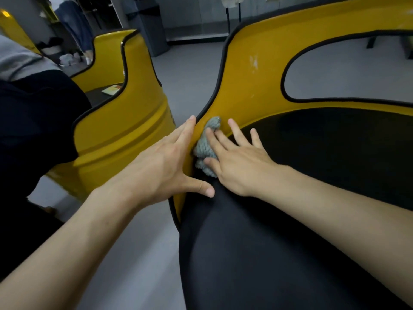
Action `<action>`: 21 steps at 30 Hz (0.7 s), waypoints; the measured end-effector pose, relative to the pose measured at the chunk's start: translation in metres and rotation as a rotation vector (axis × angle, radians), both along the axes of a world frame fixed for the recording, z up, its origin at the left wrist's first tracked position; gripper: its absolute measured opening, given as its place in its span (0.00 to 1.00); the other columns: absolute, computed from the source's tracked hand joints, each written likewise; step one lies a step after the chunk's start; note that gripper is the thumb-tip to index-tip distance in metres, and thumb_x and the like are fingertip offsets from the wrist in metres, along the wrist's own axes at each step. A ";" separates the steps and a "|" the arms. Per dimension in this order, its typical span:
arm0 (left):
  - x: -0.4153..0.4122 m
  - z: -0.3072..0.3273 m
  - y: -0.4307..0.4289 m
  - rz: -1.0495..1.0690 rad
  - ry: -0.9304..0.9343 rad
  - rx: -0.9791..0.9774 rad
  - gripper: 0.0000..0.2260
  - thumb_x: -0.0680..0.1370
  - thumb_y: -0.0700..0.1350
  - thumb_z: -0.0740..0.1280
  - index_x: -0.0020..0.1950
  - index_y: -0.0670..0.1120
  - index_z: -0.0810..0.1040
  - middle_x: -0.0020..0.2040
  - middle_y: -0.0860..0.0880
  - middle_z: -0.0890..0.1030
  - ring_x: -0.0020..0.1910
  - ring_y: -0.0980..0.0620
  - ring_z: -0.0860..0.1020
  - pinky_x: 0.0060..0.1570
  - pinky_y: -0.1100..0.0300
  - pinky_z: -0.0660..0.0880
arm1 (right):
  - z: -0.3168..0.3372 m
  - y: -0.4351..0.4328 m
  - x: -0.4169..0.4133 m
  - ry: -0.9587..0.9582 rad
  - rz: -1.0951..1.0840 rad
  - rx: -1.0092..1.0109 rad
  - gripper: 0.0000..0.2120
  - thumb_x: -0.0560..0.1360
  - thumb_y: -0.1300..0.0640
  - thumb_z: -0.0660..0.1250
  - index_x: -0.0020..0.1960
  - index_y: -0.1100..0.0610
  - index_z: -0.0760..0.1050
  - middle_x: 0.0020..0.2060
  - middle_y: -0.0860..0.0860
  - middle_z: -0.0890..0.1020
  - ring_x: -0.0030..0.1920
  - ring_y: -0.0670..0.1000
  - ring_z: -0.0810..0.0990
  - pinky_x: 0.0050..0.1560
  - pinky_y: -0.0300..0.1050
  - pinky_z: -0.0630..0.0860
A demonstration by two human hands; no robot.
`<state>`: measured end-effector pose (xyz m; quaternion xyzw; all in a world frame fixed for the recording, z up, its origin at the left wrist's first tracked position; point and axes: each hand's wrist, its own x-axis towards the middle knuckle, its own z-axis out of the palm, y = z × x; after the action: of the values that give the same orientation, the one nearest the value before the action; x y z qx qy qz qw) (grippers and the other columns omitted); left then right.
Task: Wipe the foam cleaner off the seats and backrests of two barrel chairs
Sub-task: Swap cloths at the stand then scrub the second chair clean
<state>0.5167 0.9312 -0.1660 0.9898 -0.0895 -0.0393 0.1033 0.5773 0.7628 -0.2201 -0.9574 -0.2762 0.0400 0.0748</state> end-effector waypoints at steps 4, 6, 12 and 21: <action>0.000 0.001 -0.001 0.008 0.014 0.013 0.65 0.61 0.72 0.74 0.82 0.55 0.33 0.83 0.59 0.42 0.81 0.56 0.49 0.71 0.65 0.52 | -0.001 0.006 0.007 0.068 -0.058 0.072 0.33 0.85 0.40 0.43 0.81 0.51 0.31 0.81 0.48 0.38 0.79 0.55 0.30 0.76 0.67 0.37; 0.000 0.001 -0.001 0.006 0.017 0.001 0.66 0.61 0.72 0.74 0.82 0.55 0.33 0.83 0.59 0.43 0.81 0.57 0.49 0.70 0.66 0.51 | -0.003 0.008 -0.005 0.068 0.025 0.046 0.33 0.85 0.41 0.45 0.81 0.52 0.32 0.81 0.49 0.38 0.78 0.54 0.29 0.76 0.67 0.37; 0.000 0.002 0.000 -0.001 0.029 -0.016 0.66 0.60 0.72 0.74 0.82 0.55 0.33 0.83 0.59 0.43 0.81 0.58 0.48 0.71 0.66 0.49 | 0.001 -0.011 -0.014 0.018 0.292 -0.051 0.28 0.85 0.41 0.41 0.81 0.43 0.37 0.81 0.48 0.37 0.77 0.53 0.26 0.76 0.69 0.37; -0.001 0.002 0.000 0.016 0.035 -0.033 0.65 0.59 0.74 0.72 0.81 0.58 0.33 0.82 0.62 0.43 0.80 0.59 0.49 0.70 0.66 0.52 | 0.004 -0.039 0.039 -0.300 0.480 -0.019 0.27 0.84 0.43 0.48 0.82 0.42 0.48 0.78 0.46 0.64 0.81 0.55 0.53 0.77 0.56 0.59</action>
<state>0.5162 0.9313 -0.1637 0.9878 -0.0805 -0.0544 0.1215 0.6163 0.7238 -0.2159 -0.8604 -0.5027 -0.0829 0.0123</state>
